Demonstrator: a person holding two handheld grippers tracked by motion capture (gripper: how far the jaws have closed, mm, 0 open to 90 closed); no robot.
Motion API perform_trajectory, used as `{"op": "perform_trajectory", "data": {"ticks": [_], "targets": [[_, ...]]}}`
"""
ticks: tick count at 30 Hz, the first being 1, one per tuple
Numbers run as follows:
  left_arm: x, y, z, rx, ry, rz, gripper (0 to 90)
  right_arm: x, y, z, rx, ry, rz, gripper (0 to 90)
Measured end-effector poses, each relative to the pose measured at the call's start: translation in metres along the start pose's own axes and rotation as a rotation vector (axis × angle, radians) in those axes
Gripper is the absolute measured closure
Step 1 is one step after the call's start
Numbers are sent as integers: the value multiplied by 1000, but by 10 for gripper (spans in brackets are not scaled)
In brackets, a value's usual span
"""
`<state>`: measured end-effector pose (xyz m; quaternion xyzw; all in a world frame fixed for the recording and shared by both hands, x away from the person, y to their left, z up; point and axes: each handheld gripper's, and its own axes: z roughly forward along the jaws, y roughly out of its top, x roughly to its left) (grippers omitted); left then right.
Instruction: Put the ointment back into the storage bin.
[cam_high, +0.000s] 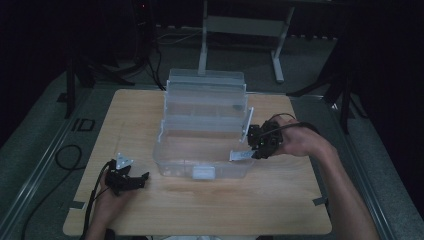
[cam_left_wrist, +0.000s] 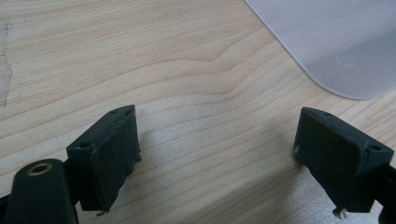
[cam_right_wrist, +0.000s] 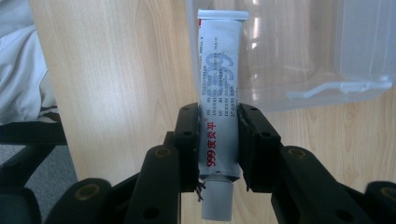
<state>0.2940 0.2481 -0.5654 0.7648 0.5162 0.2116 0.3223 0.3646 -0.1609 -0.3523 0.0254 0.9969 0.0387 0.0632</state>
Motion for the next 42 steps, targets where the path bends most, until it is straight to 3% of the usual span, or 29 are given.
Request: {"op": "perform_trajectory", "data": {"ticks": [20, 42], "targets": [[0, 0, 0, 0, 0, 1, 146, -9, 22, 15, -18, 7, -35, 707], [0, 0, 0, 0, 0, 1, 146, -18, 39, 39, 1, 17, -38, 706]]}}
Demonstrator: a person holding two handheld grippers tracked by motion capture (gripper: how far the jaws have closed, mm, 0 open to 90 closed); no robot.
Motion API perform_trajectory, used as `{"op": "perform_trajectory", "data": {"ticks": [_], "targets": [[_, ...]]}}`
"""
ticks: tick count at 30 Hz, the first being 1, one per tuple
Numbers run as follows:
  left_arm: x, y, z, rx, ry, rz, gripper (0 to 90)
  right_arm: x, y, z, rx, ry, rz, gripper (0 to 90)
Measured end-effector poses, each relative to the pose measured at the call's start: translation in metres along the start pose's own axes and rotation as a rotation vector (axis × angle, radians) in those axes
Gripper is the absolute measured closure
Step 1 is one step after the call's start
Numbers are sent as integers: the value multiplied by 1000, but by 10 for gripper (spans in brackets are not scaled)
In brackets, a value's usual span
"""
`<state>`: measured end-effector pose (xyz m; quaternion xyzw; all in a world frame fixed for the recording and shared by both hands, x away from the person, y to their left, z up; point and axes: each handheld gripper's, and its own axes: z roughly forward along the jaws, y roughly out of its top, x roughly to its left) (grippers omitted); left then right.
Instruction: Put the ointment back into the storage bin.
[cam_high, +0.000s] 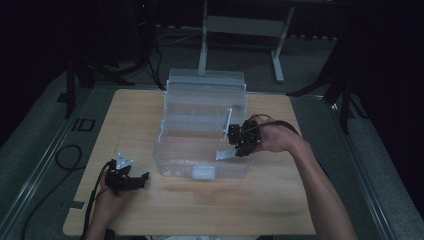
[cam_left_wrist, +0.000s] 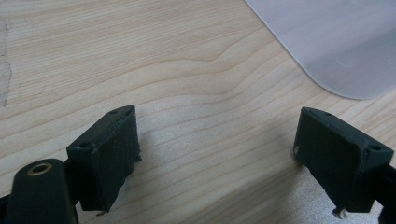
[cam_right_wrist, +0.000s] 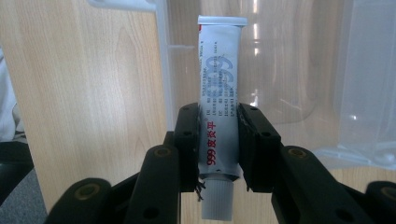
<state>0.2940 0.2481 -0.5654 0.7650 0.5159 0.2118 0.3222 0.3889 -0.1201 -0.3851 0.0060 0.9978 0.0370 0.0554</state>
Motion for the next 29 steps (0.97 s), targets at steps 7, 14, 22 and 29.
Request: {"op": "perform_trajectory", "data": {"ticks": [7, 14, 22, 29], "targets": [[0, 0, 0, -1, 0, 0, 146, -3, 4, 7, 1, 1, 8, 702], [0, 0, 0, -2, -2, -1, 146, -5, -4, 10, -9, -41, 48, 489], [0, 0, 0, -2, -1, 0, 145, -4, -25, -3, -29, -71, 105, 446], [0, 0, 0, -2, -1, 0, 145, 10, -47, -5, -46, -92, 144, 424]]}}
